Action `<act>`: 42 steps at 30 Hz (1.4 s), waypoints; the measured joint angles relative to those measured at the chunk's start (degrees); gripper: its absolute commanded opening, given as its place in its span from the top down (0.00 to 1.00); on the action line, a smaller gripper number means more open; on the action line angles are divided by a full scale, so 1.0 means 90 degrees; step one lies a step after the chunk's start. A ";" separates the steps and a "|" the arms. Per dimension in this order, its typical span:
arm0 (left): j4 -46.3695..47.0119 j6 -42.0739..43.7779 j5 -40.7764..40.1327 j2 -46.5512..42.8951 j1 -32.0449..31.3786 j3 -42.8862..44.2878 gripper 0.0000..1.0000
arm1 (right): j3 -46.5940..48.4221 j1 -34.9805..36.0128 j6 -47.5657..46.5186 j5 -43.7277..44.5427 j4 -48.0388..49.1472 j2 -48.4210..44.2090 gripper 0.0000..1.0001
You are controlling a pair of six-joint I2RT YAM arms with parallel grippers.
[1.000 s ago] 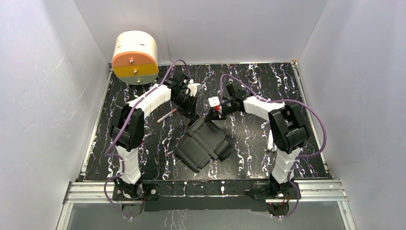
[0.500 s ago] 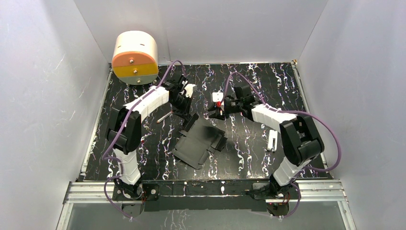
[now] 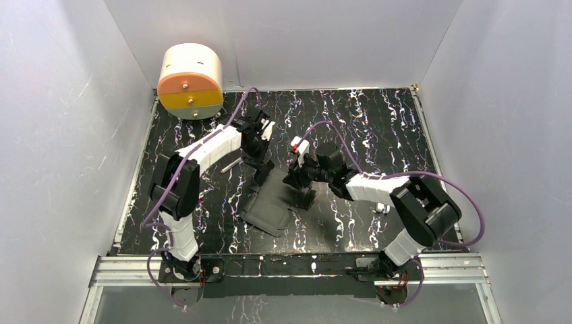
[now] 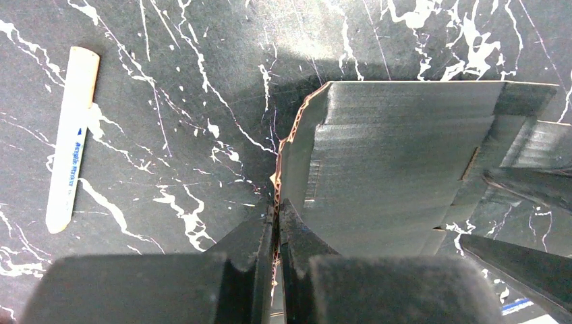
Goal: Fold the paper box
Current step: Fold the paper box at the center of the board.
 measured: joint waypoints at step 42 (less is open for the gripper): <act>0.0726 -0.1013 -0.2147 -0.1749 -0.0901 -0.0886 1.00 | -0.1263 -0.0318 0.2300 0.2528 0.0007 -0.1795 0.20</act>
